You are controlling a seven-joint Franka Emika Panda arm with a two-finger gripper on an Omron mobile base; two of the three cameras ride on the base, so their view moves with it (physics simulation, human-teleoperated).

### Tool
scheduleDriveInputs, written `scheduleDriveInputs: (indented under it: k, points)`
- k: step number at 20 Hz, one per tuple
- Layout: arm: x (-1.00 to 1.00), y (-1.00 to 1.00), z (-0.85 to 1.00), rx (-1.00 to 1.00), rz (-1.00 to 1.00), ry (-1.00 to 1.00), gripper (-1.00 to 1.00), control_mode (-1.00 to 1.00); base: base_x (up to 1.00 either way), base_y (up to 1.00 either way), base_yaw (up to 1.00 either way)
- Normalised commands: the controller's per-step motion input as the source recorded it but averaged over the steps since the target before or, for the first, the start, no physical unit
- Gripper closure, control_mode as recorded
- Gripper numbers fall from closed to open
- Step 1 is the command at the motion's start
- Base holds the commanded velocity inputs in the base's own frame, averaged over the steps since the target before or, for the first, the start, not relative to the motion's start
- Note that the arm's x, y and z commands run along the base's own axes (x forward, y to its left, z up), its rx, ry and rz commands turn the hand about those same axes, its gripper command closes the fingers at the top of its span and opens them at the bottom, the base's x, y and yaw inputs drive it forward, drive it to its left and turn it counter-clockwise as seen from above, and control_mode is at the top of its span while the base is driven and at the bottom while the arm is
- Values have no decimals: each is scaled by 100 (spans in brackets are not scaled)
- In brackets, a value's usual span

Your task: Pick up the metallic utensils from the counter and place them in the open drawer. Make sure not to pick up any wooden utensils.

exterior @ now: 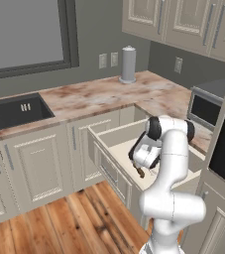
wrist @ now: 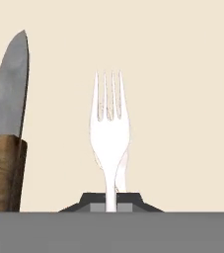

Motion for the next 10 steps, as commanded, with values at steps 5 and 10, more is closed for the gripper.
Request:
scheduleDriveInputs:
  k: [5,10]
  points:
    - [30,2,-15,0,-5,0,100,-100,0,0,0]
    - [25,5,-3,0,-1,5,-100,-100,0,0,0]
